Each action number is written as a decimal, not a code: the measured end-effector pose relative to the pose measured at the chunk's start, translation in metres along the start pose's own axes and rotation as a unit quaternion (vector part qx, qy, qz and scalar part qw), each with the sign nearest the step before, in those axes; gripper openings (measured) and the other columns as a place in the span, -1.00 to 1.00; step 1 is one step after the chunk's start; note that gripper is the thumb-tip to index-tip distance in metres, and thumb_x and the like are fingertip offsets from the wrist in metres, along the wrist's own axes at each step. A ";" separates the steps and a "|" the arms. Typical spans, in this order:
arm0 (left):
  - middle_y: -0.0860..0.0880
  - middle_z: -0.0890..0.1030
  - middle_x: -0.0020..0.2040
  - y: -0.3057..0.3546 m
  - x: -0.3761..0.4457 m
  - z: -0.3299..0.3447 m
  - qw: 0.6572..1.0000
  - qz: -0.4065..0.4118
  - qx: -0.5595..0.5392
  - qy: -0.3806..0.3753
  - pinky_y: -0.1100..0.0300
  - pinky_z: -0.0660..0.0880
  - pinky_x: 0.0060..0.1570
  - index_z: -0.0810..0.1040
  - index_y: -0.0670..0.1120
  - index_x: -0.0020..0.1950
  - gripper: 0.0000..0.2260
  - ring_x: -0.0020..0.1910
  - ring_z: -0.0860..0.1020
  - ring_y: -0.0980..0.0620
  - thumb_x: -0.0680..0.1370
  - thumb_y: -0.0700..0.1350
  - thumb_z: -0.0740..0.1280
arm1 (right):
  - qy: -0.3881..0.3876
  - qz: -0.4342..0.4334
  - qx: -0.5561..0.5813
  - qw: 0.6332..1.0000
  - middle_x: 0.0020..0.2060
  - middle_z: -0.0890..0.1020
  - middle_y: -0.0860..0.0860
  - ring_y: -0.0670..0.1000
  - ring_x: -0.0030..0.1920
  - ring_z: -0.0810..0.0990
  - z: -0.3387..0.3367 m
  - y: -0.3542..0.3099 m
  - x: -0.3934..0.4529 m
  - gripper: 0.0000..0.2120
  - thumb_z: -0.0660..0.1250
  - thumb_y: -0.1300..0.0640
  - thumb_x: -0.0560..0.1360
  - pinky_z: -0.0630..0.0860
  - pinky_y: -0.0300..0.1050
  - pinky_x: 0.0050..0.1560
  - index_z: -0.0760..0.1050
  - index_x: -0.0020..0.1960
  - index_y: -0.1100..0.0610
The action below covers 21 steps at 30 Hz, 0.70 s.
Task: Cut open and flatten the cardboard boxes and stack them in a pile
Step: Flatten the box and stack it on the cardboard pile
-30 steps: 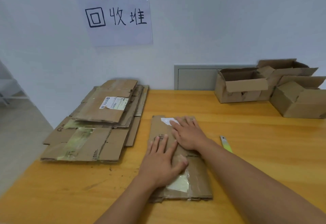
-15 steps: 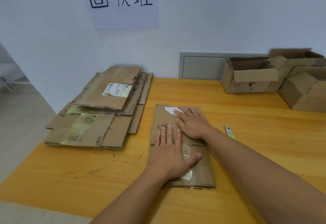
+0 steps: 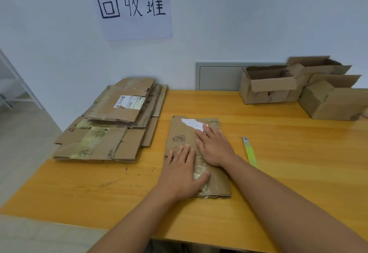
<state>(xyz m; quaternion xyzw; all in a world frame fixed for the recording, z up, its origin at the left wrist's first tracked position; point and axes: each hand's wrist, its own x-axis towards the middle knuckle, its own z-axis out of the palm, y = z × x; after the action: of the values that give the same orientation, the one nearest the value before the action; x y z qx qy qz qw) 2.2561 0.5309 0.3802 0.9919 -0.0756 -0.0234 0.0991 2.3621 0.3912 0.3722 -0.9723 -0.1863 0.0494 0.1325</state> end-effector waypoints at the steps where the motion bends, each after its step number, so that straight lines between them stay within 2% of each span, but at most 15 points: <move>1: -0.01 -0.15 0.63 -0.001 -0.003 0.001 1.000 0.001 0.008 -0.019 -0.01 -0.24 0.55 -0.11 -0.05 0.63 -0.22 0.58 -0.23 0.05 0.56 0.39 -0.05 | 0.007 0.001 0.002 1.000 0.62 -0.07 -0.05 0.00 0.60 -0.18 0.001 0.000 -0.001 -0.49 -0.15 -0.15 0.69 -0.22 0.03 0.56 -0.01 0.61 -0.09; 4: -0.01 -0.22 0.62 0.001 -0.003 0.000 0.999 -0.003 0.017 -0.034 -0.01 -0.28 0.54 -0.18 -0.05 0.62 -0.23 0.57 -0.29 0.06 0.57 0.39 -0.10 | 0.036 0.006 0.007 0.999 0.62 0.01 -0.04 0.00 0.60 -0.11 0.002 -0.001 -0.002 -0.50 -0.09 -0.14 0.68 -0.16 0.02 0.58 0.09 0.59 -0.08; 8: -0.01 -0.17 0.63 -0.001 -0.002 -0.007 0.999 -0.002 0.009 -0.045 -0.01 -0.24 0.55 -0.12 -0.03 0.63 -0.21 0.58 -0.23 0.06 0.56 0.42 -0.05 | 0.077 0.003 0.031 0.997 0.57 0.20 0.01 0.03 0.59 0.04 -0.003 -0.005 -0.007 -0.54 0.04 -0.10 0.66 -0.05 0.02 0.57 0.29 0.51 0.01; 10: 0.00 -0.16 0.63 -0.002 -0.001 -0.011 0.998 0.001 0.001 -0.057 0.00 -0.23 0.55 -0.10 -0.02 0.63 -0.18 0.58 -0.22 0.06 0.54 0.44 -0.03 | 0.094 -0.002 0.039 0.995 0.49 0.33 0.04 0.05 0.53 0.19 -0.010 -0.007 -0.014 -0.59 0.11 -0.05 0.65 0.10 -0.01 0.51 0.39 0.43 0.08; 12: 0.00 -0.12 0.63 -0.004 -0.002 -0.015 0.997 0.005 -0.047 -0.053 0.01 -0.18 0.55 -0.03 -0.02 0.63 -0.19 0.59 -0.17 0.06 0.53 0.43 0.03 | 0.111 0.006 0.060 0.992 0.39 0.41 0.04 0.06 0.42 0.32 -0.017 -0.009 -0.026 -0.63 0.15 -0.04 0.63 0.29 -0.05 0.36 0.46 0.34 0.11; 15: 0.02 0.10 0.61 -0.013 -0.008 -0.019 0.982 -0.010 -0.187 0.036 0.04 0.07 0.51 0.19 0.02 0.58 -0.34 0.57 0.03 0.05 0.57 0.30 0.20 | 0.098 0.052 0.055 0.992 0.31 0.41 0.05 0.10 0.33 0.33 -0.024 -0.010 -0.057 -0.58 0.12 -0.16 0.61 0.37 0.00 0.27 0.43 0.36 0.03; 18: 0.02 0.17 0.58 -0.026 -0.024 -0.017 0.978 -0.084 -0.153 0.118 -0.02 0.16 0.49 0.24 0.11 0.54 -0.44 0.54 0.10 -0.02 0.58 0.22 0.24 | 0.034 0.103 0.029 0.994 0.34 0.39 0.06 0.13 0.34 0.29 -0.024 -0.009 -0.102 -0.40 0.01 -0.37 0.56 0.31 0.06 0.34 0.28 0.48 -0.08; 21: 0.00 0.12 0.60 -0.031 -0.039 -0.008 0.983 -0.130 -0.113 0.064 -0.09 0.15 0.49 0.15 0.22 0.54 -0.41 0.56 0.10 -0.08 0.54 0.35 0.14 | -0.019 0.100 0.024 0.994 0.51 0.23 0.02 0.13 0.48 0.15 -0.019 -0.019 -0.136 -0.28 -0.03 -0.47 0.51 0.17 0.10 0.42 0.09 0.56 -0.16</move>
<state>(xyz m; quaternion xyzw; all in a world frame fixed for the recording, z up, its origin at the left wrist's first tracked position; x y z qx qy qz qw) 2.2225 0.5689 0.3832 0.9751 0.0640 0.0188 0.2114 2.2319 0.3528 0.4017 -0.9815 -0.0889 0.0852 0.1466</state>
